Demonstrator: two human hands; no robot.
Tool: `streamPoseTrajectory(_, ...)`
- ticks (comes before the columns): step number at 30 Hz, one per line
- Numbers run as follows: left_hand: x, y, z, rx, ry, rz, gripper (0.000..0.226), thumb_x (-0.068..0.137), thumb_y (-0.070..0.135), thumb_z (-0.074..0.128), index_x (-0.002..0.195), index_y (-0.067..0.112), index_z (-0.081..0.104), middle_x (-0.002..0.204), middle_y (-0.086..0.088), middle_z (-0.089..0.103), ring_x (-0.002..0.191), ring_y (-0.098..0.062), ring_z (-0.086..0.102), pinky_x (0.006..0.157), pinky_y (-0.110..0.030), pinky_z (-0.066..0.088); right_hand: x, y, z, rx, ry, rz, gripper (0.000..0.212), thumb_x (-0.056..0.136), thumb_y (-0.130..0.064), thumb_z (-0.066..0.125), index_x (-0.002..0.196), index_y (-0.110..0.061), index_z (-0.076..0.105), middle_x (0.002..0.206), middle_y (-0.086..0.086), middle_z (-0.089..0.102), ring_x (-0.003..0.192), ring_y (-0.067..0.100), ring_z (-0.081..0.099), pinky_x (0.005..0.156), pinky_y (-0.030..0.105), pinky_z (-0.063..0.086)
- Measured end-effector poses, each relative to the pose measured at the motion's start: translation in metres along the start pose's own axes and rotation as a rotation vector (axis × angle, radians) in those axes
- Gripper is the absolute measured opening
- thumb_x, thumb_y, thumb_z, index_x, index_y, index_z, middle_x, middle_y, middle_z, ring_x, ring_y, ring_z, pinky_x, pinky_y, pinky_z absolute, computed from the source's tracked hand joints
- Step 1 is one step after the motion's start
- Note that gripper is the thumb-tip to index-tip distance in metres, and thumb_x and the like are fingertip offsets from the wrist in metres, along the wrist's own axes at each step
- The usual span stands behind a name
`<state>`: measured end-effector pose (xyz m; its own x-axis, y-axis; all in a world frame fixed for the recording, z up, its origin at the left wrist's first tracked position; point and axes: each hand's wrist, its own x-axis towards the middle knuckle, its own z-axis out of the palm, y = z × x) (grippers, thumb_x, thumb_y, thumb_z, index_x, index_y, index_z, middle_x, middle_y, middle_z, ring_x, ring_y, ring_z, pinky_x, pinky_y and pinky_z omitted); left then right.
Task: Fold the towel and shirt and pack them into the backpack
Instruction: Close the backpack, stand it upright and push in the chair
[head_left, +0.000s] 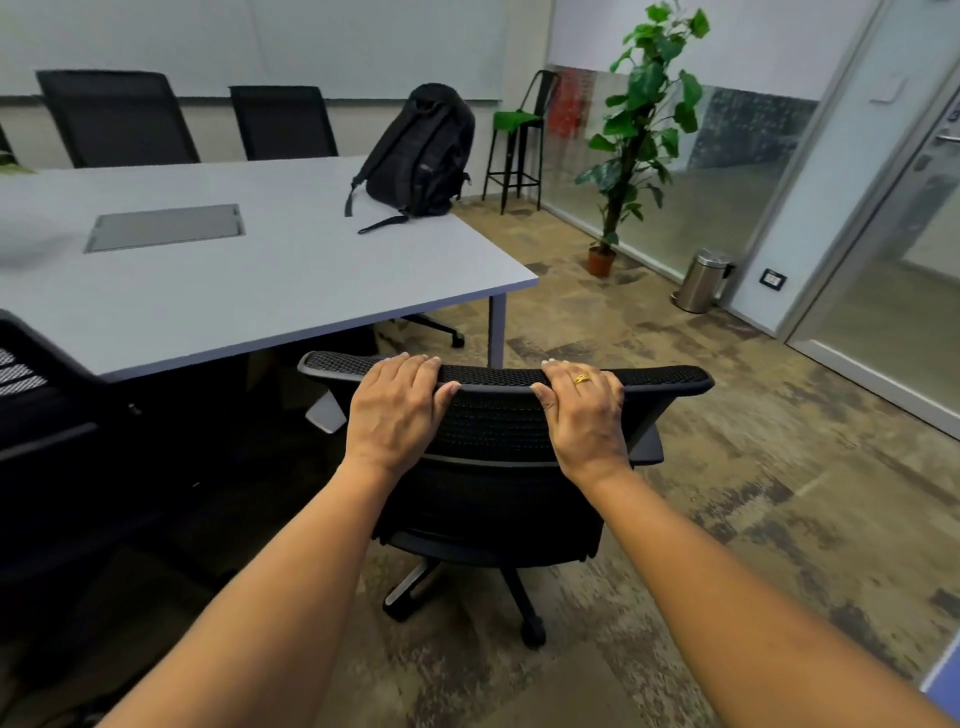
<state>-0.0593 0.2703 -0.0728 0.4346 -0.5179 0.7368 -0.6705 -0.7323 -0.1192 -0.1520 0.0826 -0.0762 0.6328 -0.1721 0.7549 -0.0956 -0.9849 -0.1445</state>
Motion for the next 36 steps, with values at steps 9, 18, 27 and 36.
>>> streamPoseTrajectory(9, -0.018, -0.045, -0.023, 0.097, 0.023, -0.042, 0.062, 0.102, 0.039, 0.020, 0.099, -0.001, 0.067, 0.094, -0.015, 0.069, 0.088, -0.032, 0.066, 0.080, -0.038, 0.052, 0.017, -0.041, 0.023, 0.132, 0.018, -0.106, 0.062, 0.100, -0.044, 0.020, 0.100, -0.006, 0.068, 0.098, 0.007, 0.070, 0.090, 0.026, 0.066, 0.083, 0.029, 0.029)
streamPoseTrajectory(18, -0.025, -0.085, -0.015, 0.087, -0.015, -0.197, 0.061, 0.101, 0.042, 0.018, 0.104, 0.001, 0.063, 0.097, -0.013, 0.067, 0.091, -0.032, 0.064, 0.081, -0.040, 0.048, 0.044, -0.070, 0.062, 0.234, 0.021, -0.174, 0.060, 0.100, -0.044, 0.022, 0.099, -0.006, 0.069, 0.097, 0.007, 0.071, 0.089, 0.025, 0.067, 0.082, 0.028, 0.029)
streamPoseTrajectory(27, -0.002, -0.105, 0.004, -0.003, -0.123, -0.327, 0.066, 0.100, 0.047, 0.015, 0.108, 0.003, 0.064, 0.103, -0.010, 0.068, 0.099, -0.030, 0.063, 0.091, -0.037, 0.039, 0.077, -0.078, 0.101, 0.163, -0.048, -0.099, 0.062, 0.100, -0.043, 0.016, 0.103, -0.007, 0.066, 0.100, 0.008, 0.068, 0.095, 0.028, 0.063, 0.094, 0.038, 0.038)
streamPoseTrajectory(36, 0.012, -0.143, 0.015, 0.062, -0.213, -0.414, 0.073, 0.100, 0.046, 0.010, 0.113, -0.003, 0.062, 0.112, -0.019, 0.065, 0.110, -0.037, 0.059, 0.093, -0.049, 0.045, 0.102, -0.105, 0.135, 0.192, -0.148, -0.074, 0.067, 0.098, -0.049, 0.013, 0.116, -0.006, 0.061, 0.113, 0.010, 0.064, 0.109, 0.029, 0.058, 0.105, 0.046, 0.034)
